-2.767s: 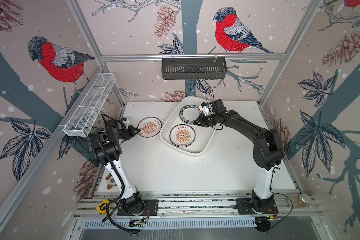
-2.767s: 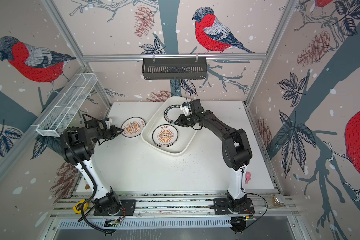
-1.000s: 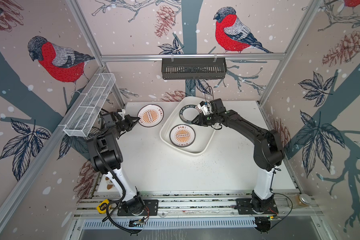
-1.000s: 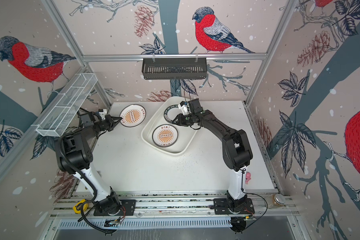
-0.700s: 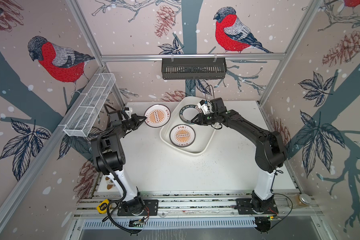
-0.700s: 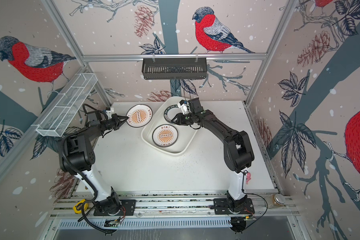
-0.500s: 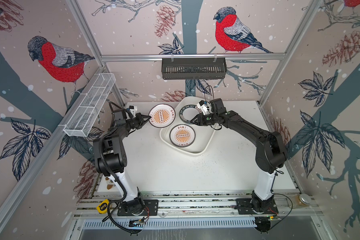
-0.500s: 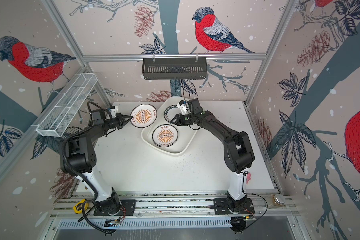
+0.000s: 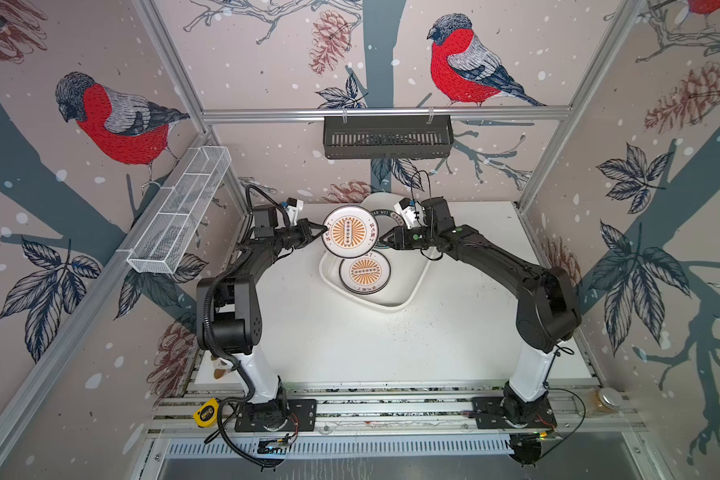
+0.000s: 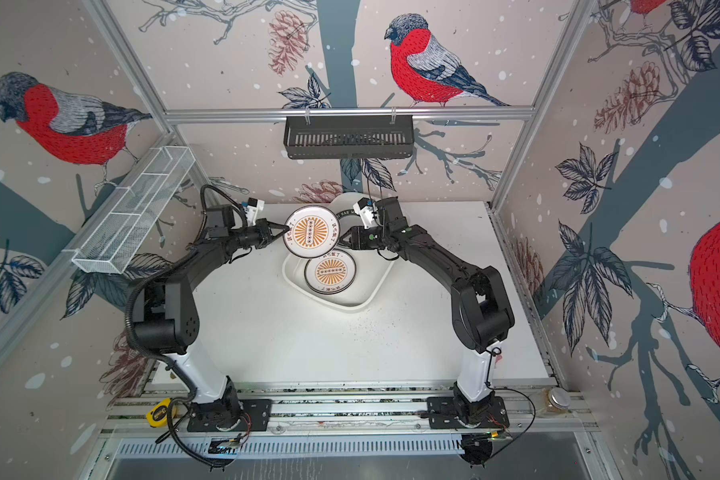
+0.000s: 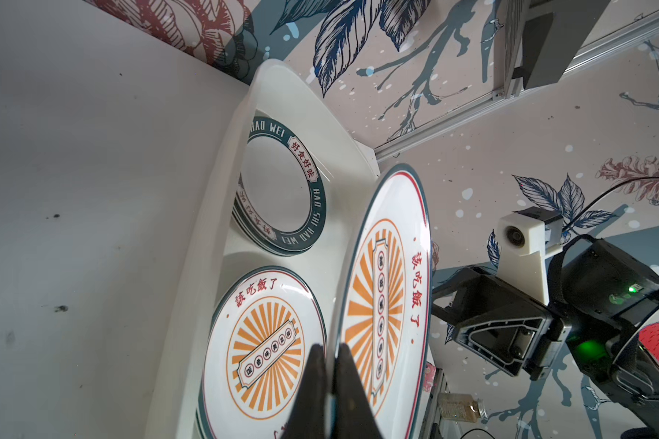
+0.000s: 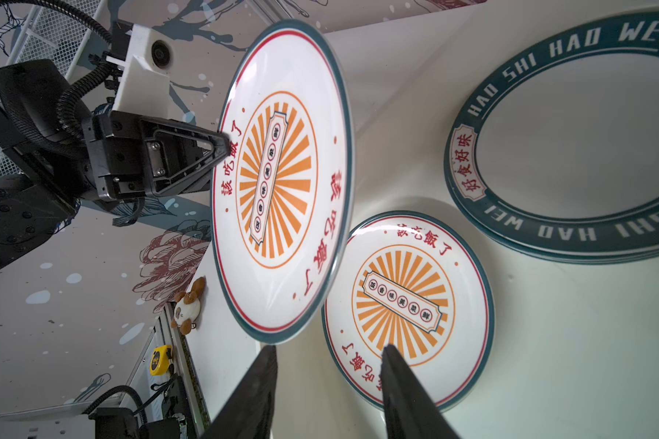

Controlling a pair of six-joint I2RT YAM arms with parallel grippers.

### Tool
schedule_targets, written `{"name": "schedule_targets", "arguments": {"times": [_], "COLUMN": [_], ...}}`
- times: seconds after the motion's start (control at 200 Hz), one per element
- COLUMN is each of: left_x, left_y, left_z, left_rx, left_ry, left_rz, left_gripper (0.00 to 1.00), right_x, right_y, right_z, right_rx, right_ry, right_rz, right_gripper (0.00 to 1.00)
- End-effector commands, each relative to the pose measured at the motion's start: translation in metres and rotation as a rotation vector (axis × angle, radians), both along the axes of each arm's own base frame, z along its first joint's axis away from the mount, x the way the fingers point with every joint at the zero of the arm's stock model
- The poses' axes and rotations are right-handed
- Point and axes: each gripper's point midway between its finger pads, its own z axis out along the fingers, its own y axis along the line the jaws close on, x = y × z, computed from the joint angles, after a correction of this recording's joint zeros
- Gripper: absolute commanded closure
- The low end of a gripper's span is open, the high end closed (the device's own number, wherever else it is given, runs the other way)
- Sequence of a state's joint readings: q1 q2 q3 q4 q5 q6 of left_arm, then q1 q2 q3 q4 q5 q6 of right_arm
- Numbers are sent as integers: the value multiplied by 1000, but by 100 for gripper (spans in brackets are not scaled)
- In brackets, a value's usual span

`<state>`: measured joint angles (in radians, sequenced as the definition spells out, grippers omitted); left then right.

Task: Place the plates into the plastic bin on the countertop
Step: 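Carry the upright plate over the bin toward the right gripper with the left gripper, then close the right gripper on the plate rim while the left gripper holds it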

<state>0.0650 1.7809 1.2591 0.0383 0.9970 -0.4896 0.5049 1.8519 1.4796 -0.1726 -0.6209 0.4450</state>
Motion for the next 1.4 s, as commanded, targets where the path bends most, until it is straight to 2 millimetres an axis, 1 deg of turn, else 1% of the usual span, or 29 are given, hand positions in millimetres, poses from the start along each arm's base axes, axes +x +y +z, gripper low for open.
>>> {"name": "schedule_targets", "arguments": {"times": [0.0, 0.14, 0.235, 0.345, 0.405, 0.52, 0.685, 0.931, 1.151, 1.391], "left_x": [-6, -14, -17, -19, -20, -23, -29, -34, -38, -42], "left_y": [-11, -24, -27, -29, -30, -32, -38, -45, -47, -51], "left_z": [13, 20, 26, 28, 28, 30, 38, 39, 41, 44], "left_rx": [24, 56, 68, 74, 75, 69, 57, 72, 75, 67], "left_ry": [-60, -99, -120, -129, -133, -141, -165, -183, -193, -203], "left_rz": [-44, -76, -85, -93, -98, -108, -137, -154, -159, -165], "left_gripper": [100, 100, 100, 100, 100, 100, 100, 100, 100, 100], "right_x": [2, 2, 2, 1, 0, -1, -3, -5, -6, -9], "right_y": [-1, -3, -3, -4, -4, -6, -7, -8, -8, -8], "right_z": [7, 14, 18, 21, 21, 22, 19, 22, 21, 22], "right_rx": [15, 44, 70, 90, 101, 125, 136, 146, 152, 162], "right_ry": [-38, -56, -54, -53, -50, -44, -34, -33, -32, -33], "right_rz": [-15, -25, -21, -17, -13, -15, -12, -6, -6, -3], "right_gripper": [54, 54, 56, 62, 68, 77, 77, 78, 87, 92]}}
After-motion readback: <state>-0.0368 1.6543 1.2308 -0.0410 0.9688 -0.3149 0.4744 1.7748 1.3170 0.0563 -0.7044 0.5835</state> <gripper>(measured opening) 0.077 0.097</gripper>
